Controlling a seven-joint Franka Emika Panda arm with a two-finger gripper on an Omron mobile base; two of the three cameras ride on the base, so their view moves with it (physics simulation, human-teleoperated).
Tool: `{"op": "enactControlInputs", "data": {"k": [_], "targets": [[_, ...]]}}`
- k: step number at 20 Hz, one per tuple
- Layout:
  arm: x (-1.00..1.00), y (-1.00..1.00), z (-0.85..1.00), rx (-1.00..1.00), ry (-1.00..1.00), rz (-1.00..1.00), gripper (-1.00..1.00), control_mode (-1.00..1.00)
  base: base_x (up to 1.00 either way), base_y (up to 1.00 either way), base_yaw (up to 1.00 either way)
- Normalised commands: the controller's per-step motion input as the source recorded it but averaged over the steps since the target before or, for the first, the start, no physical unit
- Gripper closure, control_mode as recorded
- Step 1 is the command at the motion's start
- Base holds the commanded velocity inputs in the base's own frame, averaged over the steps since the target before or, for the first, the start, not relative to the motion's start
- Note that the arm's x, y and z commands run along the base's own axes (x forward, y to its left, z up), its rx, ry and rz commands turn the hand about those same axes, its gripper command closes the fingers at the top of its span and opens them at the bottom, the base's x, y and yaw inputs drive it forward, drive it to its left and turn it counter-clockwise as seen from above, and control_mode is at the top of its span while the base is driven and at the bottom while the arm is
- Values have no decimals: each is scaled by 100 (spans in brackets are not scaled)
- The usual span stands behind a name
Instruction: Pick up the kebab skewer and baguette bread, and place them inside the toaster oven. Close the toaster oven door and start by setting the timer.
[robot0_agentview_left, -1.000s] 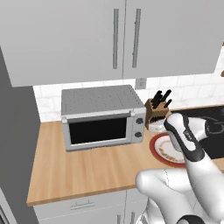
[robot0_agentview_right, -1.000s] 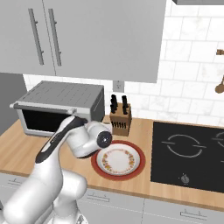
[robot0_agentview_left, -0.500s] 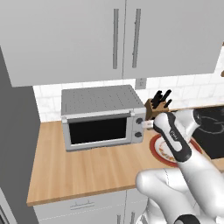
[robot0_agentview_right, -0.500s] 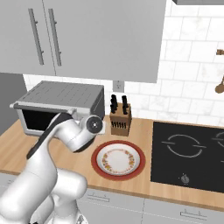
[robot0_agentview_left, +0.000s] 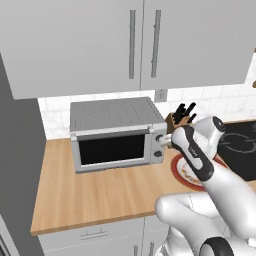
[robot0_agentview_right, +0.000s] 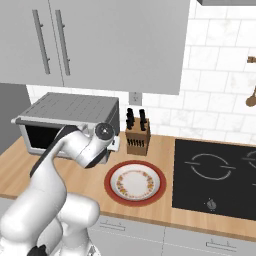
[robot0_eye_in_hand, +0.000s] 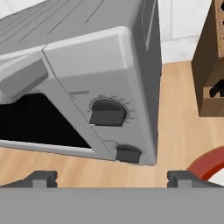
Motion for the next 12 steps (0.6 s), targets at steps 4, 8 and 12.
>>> {"op": "enactControlInputs", "data": {"k": [4, 8, 12], "targets": [[-6, 4, -44, -15, 16, 0, -100, -100, 0, 0, 0], [0, 15, -35, -17, 13, 0, -100, -100, 0, 0, 0], [0, 18, -29, -14, 4, 0, -100, -100, 0, 0, 0]]}}
